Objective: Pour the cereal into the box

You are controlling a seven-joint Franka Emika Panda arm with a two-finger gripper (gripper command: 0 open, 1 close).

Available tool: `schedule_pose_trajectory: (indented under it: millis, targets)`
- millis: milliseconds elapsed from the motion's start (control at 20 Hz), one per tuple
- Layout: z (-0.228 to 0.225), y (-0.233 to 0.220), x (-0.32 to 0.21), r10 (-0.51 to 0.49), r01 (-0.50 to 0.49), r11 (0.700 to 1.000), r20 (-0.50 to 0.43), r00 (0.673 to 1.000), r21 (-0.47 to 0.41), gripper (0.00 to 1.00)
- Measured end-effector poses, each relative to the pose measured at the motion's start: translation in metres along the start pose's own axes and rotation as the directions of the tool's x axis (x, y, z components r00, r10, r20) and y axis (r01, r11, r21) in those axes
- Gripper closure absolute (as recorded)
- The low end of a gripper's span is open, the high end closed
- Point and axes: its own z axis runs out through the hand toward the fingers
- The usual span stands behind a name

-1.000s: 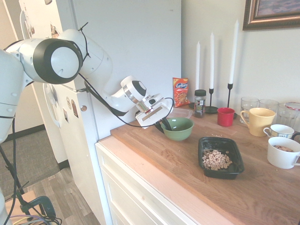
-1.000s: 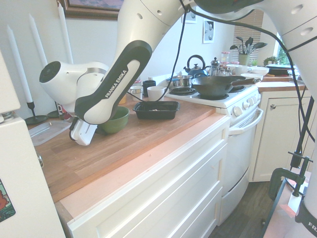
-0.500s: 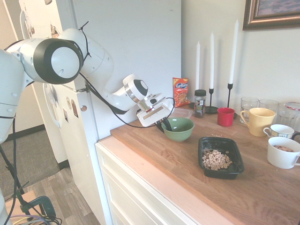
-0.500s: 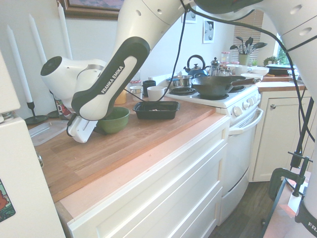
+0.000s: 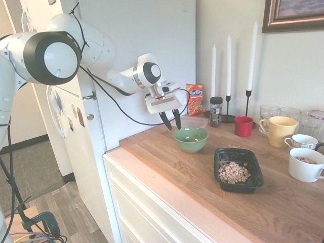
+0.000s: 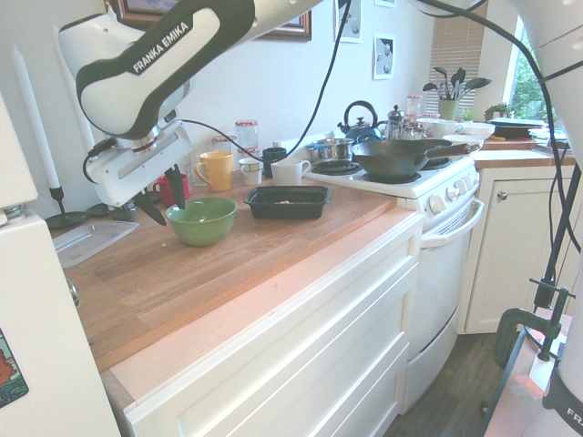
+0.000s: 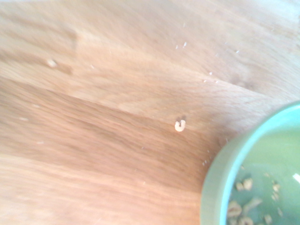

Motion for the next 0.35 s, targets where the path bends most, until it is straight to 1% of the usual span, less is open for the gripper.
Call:
schedule_pose_trajectory:
  millis: [150,350]
  targets:
    - [-0.013,0.009,0.016,0.031,-0.033,0.999,0.053,0.998,0.023,0.0]
    - [-0.017,0.021,0.03,0.059,-0.065,0.997,0.124,0.991,0.047,0.0]
